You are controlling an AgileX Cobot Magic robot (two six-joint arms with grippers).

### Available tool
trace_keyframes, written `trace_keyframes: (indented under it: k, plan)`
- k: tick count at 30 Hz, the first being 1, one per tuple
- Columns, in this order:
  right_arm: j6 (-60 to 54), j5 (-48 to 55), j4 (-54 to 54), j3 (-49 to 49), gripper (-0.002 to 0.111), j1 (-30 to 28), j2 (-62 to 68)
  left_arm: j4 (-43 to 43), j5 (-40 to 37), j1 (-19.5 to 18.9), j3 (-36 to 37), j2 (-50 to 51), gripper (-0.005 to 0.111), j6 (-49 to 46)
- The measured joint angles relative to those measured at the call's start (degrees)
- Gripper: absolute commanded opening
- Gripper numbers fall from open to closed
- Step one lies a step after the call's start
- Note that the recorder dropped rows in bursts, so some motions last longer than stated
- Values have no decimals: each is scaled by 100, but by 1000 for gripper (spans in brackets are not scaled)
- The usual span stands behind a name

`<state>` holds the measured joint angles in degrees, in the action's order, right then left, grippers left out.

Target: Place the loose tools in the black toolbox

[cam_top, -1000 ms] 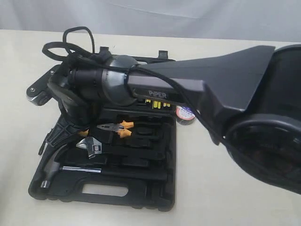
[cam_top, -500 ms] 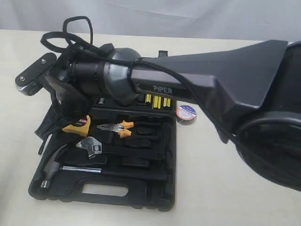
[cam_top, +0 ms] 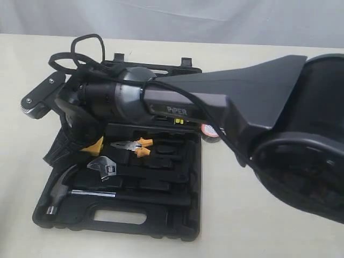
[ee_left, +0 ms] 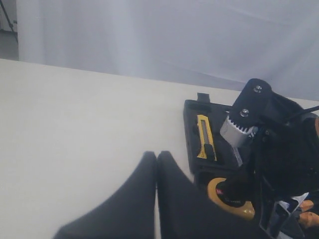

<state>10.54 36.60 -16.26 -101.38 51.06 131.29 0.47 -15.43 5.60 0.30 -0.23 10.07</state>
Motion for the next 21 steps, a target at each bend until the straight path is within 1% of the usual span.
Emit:
trace_keyframes:
  k: [7, 13, 21]
  plan:
    - [-11, 75, 0, 0, 0, 0, -225, 0, 0, 0, 0, 0, 0, 0]
    - [-11, -108, -32, -13, 0, 0, 134, 0, 0, 0, 0, 0, 0, 0]
    - [-11, -220, -87, -67, 0, 0, 168, 0, 0, 0, 0, 0, 0, 0]
